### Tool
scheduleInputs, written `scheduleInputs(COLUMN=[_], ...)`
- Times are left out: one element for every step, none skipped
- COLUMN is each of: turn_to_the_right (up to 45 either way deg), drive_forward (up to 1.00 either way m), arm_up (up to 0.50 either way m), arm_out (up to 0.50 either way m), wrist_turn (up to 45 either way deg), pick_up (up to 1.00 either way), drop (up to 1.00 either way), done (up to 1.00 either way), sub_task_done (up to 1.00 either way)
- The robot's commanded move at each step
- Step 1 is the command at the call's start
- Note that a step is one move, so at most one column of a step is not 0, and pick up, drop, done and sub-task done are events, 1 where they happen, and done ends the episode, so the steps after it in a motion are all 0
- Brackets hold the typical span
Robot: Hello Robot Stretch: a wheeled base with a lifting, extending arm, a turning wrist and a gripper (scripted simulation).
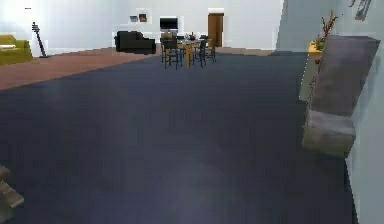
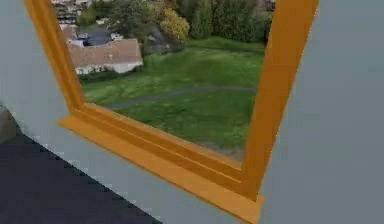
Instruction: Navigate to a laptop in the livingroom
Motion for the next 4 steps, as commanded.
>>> scheduleInputs(turn_to_the_right=[-45.0,-9.0,0.0,24.0], drive_forward=[0.00,0.00,0.10,0.00], arm_up=[0.00,0.00,0.00,0.00], arm_out=[0.00,0.00,0.00,0.00], wrist_turn=[0.0,0.0,0.0,0.0], pick_up=[0.00,0.00,0.00,0.00], drop=[0.00,0.00,0.00,0.00], done=[0.00,0.00,0.00,0.00], sub_task_done=[0.00,0.00,0.00,0.00])
